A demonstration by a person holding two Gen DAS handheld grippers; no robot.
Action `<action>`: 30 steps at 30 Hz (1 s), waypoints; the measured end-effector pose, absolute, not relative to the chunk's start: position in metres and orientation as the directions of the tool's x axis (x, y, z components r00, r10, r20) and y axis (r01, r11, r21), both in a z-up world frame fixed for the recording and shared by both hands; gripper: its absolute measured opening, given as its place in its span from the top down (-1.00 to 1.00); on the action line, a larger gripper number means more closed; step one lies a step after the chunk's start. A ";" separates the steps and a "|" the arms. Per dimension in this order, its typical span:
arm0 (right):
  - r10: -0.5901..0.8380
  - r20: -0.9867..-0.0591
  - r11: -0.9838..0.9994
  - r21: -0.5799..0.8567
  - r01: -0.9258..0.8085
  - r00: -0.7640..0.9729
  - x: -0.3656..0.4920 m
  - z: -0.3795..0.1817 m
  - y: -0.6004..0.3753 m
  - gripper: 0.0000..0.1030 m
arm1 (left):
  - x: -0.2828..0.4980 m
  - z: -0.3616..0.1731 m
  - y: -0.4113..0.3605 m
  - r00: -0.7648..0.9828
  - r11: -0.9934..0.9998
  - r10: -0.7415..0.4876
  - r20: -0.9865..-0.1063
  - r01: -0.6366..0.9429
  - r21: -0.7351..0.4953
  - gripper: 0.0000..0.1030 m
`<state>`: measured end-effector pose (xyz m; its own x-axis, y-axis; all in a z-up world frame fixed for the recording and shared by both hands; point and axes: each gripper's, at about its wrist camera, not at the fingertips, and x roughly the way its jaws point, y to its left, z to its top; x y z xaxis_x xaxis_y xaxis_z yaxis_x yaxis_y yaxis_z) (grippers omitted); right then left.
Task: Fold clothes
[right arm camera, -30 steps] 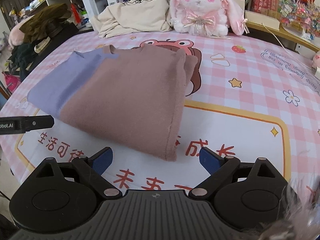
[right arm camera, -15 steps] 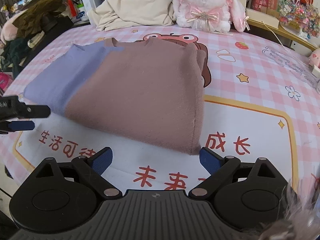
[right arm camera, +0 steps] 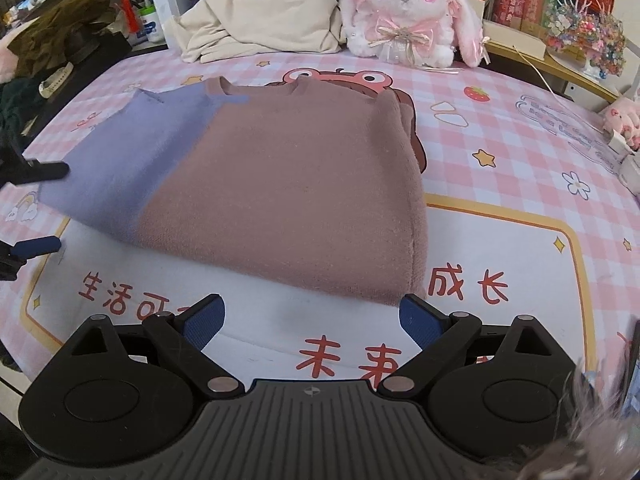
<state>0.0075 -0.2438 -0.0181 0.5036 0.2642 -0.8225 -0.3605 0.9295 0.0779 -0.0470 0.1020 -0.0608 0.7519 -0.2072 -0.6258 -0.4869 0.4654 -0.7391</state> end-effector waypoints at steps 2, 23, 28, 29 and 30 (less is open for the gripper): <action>0.255 -0.823 0.935 0.075 -0.347 0.508 0.007 -0.018 -0.243 -0.84 | -0.049 -0.067 0.112 0.780 0.375 -0.207 -0.591 -0.495 -0.784 -0.75; 0.170 -0.811 0.963 0.017 -0.268 0.560 -0.009 -0.006 -0.248 -0.84 | -0.043 -0.095 0.142 0.872 0.031 -0.148 -0.466 -0.467 -0.884 -0.64; 0.168 -0.812 0.962 0.012 -0.272 0.559 -0.009 -0.005 -0.245 -0.84 | -0.043 -0.095 0.143 0.873 0.048 -0.157 -0.462 -0.461 -0.886 -0.64; 0.169 -0.813 0.961 0.011 -0.276 0.557 -0.009 -0.005 -0.244 -0.84 | -0.043 -0.094 0.143 0.873 0.051 -0.158 -0.462 -0.460 -0.886 -0.64; 0.170 -0.814 0.960 0.009 -0.281 0.555 -0.009 -0.006 -0.243 -0.84 | -0.043 -0.094 0.144 0.872 0.054 -0.160 -0.462 -0.459 -0.887 -0.64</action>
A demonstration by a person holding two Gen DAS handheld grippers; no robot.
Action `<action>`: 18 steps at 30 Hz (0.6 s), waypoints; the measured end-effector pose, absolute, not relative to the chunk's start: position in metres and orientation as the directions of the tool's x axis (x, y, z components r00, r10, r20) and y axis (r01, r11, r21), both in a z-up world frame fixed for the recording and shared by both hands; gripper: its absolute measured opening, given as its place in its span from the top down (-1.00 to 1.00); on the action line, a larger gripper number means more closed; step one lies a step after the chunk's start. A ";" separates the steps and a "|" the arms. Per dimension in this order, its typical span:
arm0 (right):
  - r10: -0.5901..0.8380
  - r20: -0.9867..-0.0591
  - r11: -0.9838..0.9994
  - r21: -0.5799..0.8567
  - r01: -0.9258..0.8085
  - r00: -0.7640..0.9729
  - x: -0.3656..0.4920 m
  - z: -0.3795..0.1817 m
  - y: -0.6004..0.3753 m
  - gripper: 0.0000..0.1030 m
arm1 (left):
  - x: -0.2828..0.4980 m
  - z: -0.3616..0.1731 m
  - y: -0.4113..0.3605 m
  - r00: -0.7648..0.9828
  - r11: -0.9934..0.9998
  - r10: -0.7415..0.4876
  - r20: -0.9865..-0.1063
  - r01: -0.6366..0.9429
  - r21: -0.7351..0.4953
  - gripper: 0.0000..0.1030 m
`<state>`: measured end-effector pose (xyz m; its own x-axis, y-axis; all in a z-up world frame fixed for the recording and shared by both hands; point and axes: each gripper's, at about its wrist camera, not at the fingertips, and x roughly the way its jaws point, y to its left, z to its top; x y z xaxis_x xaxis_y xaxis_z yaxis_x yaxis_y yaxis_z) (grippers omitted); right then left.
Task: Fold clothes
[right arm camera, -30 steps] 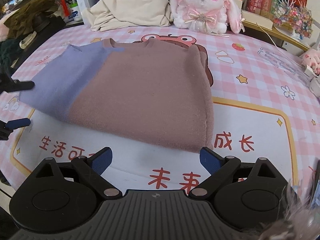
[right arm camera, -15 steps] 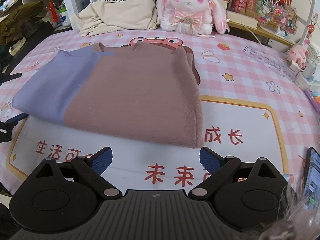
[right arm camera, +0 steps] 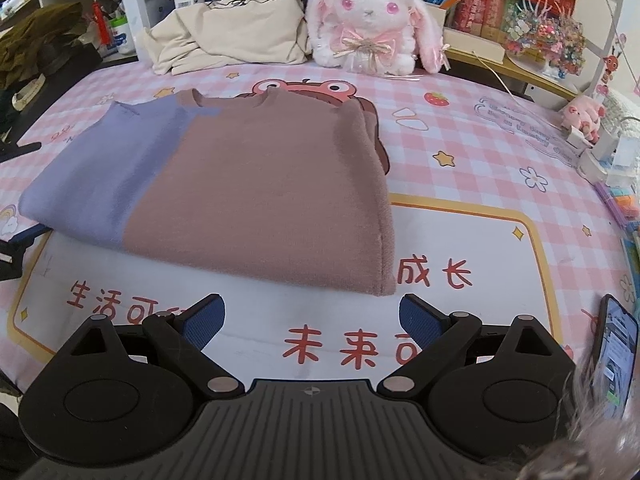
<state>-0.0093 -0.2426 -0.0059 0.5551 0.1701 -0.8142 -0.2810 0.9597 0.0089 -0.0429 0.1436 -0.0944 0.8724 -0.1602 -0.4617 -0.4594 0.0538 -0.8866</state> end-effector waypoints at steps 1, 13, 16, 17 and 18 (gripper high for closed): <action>0.171 -0.815 0.958 0.007 -0.286 0.553 -0.009 -0.006 -0.241 -0.84 | -0.042 -0.094 0.144 0.872 0.059 -0.162 -0.462 -0.459 -0.887 -0.64; 0.166 -0.823 0.956 -0.001 -0.295 0.543 -0.010 -0.008 -0.237 -0.84 | -0.040 -0.096 0.148 0.851 0.061 -0.147 -0.504 -0.500 -0.864 0.06; 0.165 -0.824 0.957 0.000 -0.291 0.542 -0.009 -0.009 -0.237 -0.84 | -0.041 -0.103 0.152 0.841 0.049 -0.148 -0.520 -0.519 -0.854 0.53; 0.165 -0.825 0.957 0.002 -0.289 0.540 -0.009 -0.009 -0.238 -0.84 | -0.041 -0.104 0.152 0.842 0.051 -0.150 -0.518 -0.517 -0.855 0.54; 0.165 -0.826 0.958 0.004 -0.287 0.539 -0.008 -0.010 -0.238 -0.84 | -0.041 -0.103 0.153 0.841 0.059 -0.151 -0.519 -0.516 -0.855 0.56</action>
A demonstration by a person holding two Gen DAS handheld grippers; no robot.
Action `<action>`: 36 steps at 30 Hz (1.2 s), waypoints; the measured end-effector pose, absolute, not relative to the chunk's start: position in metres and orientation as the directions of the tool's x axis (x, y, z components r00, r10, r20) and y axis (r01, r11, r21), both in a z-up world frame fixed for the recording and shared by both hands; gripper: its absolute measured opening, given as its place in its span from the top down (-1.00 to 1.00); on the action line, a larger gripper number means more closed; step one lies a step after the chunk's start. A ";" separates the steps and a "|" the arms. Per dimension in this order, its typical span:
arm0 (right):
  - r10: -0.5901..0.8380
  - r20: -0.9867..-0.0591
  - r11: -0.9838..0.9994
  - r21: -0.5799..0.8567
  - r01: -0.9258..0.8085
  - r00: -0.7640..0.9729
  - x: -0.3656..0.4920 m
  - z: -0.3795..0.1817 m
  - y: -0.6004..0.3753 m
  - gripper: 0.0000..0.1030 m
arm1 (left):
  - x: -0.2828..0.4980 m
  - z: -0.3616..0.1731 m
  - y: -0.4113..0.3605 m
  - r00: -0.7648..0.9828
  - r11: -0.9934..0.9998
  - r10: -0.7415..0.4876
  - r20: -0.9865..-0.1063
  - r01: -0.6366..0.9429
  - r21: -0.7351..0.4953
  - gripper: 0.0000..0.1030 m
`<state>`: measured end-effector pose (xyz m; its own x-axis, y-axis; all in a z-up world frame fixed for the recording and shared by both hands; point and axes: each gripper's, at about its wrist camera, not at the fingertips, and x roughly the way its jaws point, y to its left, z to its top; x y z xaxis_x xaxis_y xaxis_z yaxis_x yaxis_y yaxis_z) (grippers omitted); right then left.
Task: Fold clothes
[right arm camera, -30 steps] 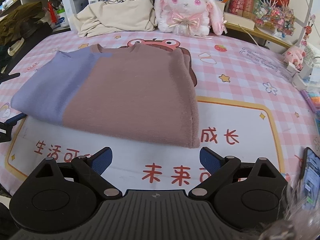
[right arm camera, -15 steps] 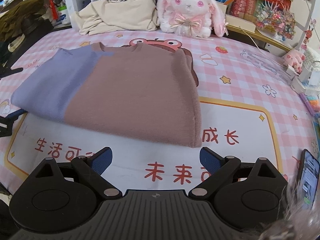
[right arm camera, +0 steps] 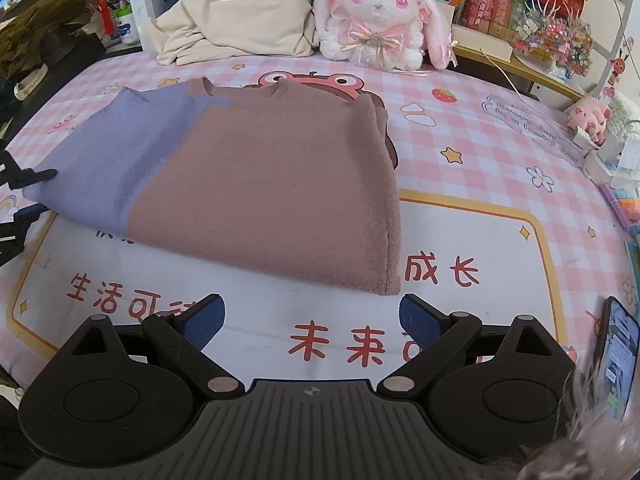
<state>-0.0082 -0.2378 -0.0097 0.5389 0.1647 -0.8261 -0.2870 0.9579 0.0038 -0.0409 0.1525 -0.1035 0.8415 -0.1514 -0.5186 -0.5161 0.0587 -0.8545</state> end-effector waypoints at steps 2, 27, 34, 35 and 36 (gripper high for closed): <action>0.166 -0.828 0.958 0.007 -0.287 0.536 -0.007 -0.010 -0.238 -0.84 | -0.040 -0.101 0.152 0.841 0.090 -0.151 -0.519 -0.511 -0.855 0.62; 0.167 -0.828 0.960 0.013 -0.280 0.535 0.004 -0.011 -0.244 -0.84 | -0.004 -0.100 0.145 0.845 0.251 -0.194 -0.499 -0.449 -0.858 0.58; 0.194 -0.792 0.972 0.077 -0.220 0.579 0.014 -0.004 -0.260 -0.79 | -0.012 -0.098 0.150 0.836 0.288 -0.194 -0.514 -0.452 -0.844 0.76; 0.198 -0.785 0.974 0.088 -0.211 0.587 0.015 -0.003 -0.263 -0.79 | -0.014 -0.098 0.152 0.838 0.285 -0.198 -0.509 -0.447 -0.848 0.77; 0.200 -0.778 0.975 0.099 -0.198 0.595 0.018 -0.001 -0.264 -0.78 | -0.016 -0.099 0.154 0.840 0.281 -0.202 -0.504 -0.443 -0.851 0.77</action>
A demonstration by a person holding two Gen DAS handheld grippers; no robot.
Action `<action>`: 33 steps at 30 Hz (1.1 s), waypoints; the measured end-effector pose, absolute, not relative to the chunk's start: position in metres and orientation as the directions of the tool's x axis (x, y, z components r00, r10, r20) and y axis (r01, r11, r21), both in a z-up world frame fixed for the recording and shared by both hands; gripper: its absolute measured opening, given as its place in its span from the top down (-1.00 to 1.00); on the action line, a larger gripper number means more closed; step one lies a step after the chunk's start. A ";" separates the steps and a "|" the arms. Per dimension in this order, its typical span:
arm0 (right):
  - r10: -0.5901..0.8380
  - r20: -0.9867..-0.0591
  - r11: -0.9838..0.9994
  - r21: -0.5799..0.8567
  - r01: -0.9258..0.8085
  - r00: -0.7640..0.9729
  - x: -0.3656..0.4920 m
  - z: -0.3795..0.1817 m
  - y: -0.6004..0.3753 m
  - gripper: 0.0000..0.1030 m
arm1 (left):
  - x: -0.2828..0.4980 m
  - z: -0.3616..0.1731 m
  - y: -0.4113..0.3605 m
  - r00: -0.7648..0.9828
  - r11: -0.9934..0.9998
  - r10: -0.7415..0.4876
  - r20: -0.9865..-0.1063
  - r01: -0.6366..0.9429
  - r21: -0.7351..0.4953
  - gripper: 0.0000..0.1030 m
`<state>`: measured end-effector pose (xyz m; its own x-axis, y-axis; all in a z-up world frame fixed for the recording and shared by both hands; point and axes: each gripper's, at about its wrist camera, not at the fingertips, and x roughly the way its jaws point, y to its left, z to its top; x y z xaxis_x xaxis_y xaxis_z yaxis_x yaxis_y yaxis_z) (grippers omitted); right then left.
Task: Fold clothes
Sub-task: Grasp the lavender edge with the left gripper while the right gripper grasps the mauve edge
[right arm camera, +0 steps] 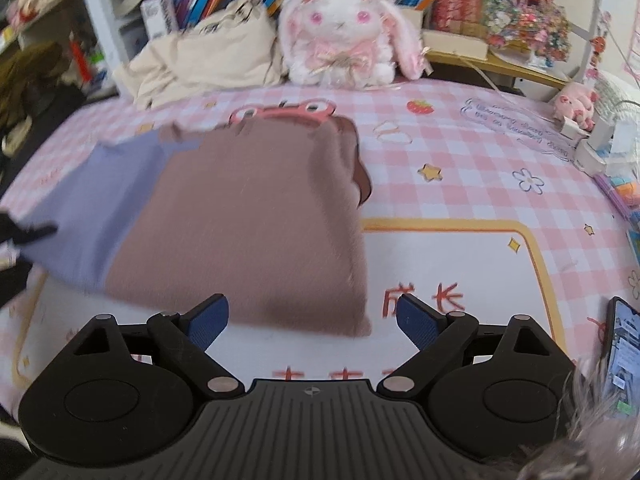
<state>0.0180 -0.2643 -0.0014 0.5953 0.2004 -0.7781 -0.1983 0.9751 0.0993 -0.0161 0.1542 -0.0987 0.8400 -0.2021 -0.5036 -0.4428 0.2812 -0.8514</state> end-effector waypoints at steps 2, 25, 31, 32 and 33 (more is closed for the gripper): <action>0.205 -0.769 0.977 0.131 -0.166 0.606 0.025 -0.001 -0.269 -0.74 | -0.021 -0.099 0.160 0.842 0.278 -0.203 -0.500 -0.440 -0.854 0.77; 0.369 -0.790 0.919 0.234 -0.316 0.489 0.061 -0.028 -0.242 -0.11 | -0.064 -0.096 0.212 0.834 0.267 -0.050 -0.549 -0.519 -0.812 0.75; 0.395 -0.770 0.906 0.234 -0.354 0.501 0.092 -0.030 -0.238 -0.15 | -0.059 -0.093 0.210 0.813 0.280 -0.034 -0.581 -0.550 -0.787 0.69; 0.399 -0.765 0.903 0.230 -0.364 0.505 0.097 -0.030 -0.237 -0.15 | -0.059 -0.092 0.209 0.811 0.284 -0.030 -0.584 -0.554 -0.783 0.69; 0.403 -0.761 0.900 0.227 -0.373 0.509 0.101 -0.030 -0.237 -0.15 | -0.058 -0.091 0.209 0.809 0.288 -0.026 -0.587 -0.557 -0.779 0.68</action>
<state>0.1012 -0.2367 -0.0300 0.5091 0.4026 -0.7608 -0.3726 0.8998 0.2268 -0.0583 0.2087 -0.0913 0.8089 -0.0263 -0.5873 -0.5565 0.2878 -0.7794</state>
